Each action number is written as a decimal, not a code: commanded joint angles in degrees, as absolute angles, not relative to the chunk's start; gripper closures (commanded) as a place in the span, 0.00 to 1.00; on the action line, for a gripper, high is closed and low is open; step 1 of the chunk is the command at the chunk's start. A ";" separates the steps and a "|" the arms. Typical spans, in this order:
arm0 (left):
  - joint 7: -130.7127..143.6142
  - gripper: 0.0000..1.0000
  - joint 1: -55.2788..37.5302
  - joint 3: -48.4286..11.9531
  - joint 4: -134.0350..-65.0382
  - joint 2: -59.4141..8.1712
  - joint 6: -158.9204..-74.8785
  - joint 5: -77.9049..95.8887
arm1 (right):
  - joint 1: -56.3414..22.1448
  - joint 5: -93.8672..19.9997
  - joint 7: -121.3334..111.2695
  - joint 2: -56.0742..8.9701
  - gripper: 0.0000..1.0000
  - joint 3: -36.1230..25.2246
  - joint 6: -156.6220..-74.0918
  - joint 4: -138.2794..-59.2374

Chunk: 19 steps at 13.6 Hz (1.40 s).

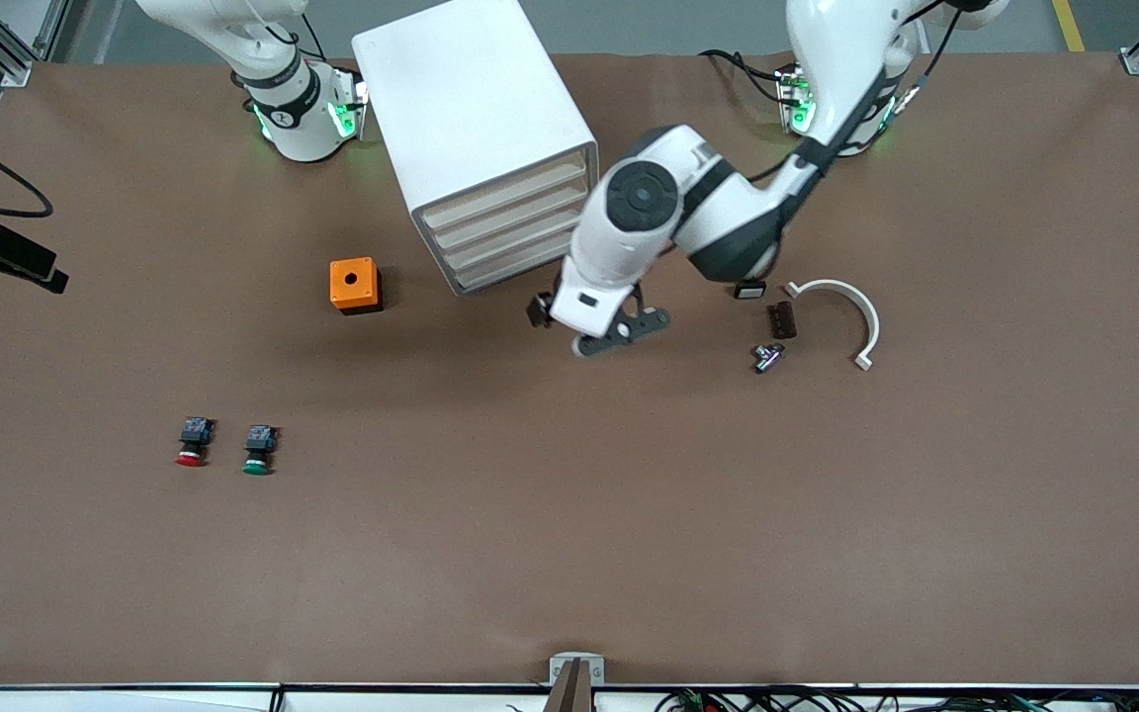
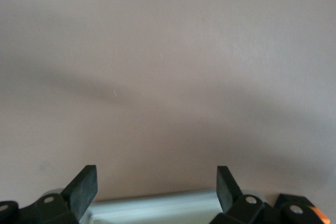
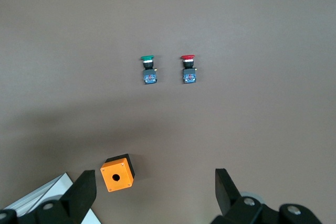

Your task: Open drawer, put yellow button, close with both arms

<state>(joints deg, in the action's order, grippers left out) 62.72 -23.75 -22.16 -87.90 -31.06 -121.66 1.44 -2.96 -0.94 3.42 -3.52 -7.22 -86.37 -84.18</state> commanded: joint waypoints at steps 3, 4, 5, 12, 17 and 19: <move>51.35 0.00 -17.07 -22.32 -88.15 -29.01 -118.75 -1.57 | -2.20 -0.53 3.43 -2.99 0.00 -6.33 -86.31 -84.02; 48.54 0.00 -14.96 -22.32 -88.15 -28.48 -117.61 -2.80 | -2.20 -0.53 3.43 -3.08 0.00 -6.33 -86.31 -84.02; 45.21 0.00 -12.16 -22.76 -88.15 -28.13 -116.38 -2.99 | -2.20 -0.44 3.43 -3.08 0.00 -6.33 -86.31 -84.02; 20.33 0.00 -4.67 -17.06 -92.71 -15.40 -107.05 -0.97 | -2.20 -0.53 3.43 -3.16 0.00 -6.33 -86.31 -83.85; 8.28 0.00 -0.09 -12.59 -94.57 -6.52 -102.84 -0.97 | -2.20 -0.44 3.43 -3.16 0.00 -6.33 -86.40 -83.85; 5.90 0.00 -0.79 -8.20 -94.57 -3.62 -99.95 -0.88 | -2.20 -0.44 3.34 -3.34 0.00 -6.33 -86.40 -83.85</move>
<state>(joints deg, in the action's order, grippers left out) 8.63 -0.26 -11.28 -92.21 -7.86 -101.73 -1.85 -2.96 -0.94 3.42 -3.51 -7.11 -86.50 -84.13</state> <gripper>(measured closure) 0.000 0.000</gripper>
